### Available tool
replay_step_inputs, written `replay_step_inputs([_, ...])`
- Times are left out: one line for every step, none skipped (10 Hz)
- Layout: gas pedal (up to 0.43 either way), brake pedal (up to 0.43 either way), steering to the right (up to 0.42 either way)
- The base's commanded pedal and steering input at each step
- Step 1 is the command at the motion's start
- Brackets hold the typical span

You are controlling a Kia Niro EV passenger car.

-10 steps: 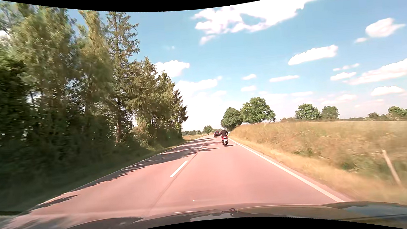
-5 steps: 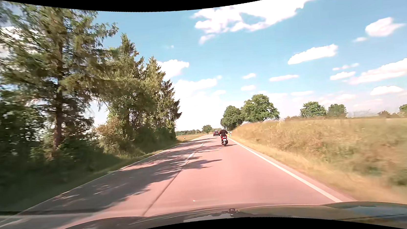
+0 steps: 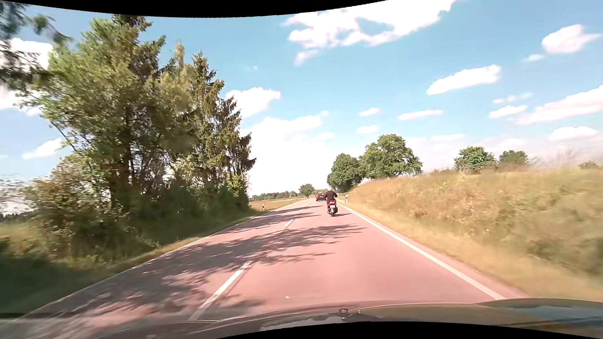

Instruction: Follow the waypoints while adhering to traffic rules and regulations

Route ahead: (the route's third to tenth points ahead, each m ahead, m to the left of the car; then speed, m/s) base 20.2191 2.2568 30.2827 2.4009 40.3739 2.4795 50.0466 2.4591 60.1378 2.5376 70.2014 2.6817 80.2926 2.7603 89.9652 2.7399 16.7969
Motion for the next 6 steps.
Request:
replay_step_inputs([0.209,0.012,-0.002])
replay_step_inputs([0.197,0.012,-0.002])
replay_step_inputs([0.177,0.012,-0.002])
replay_step_inputs([0.169,0.012,-0.002])
replay_step_inputs([0.169,0.012,-0.002])
replay_step_inputs([0.169,0.012,-0.002])
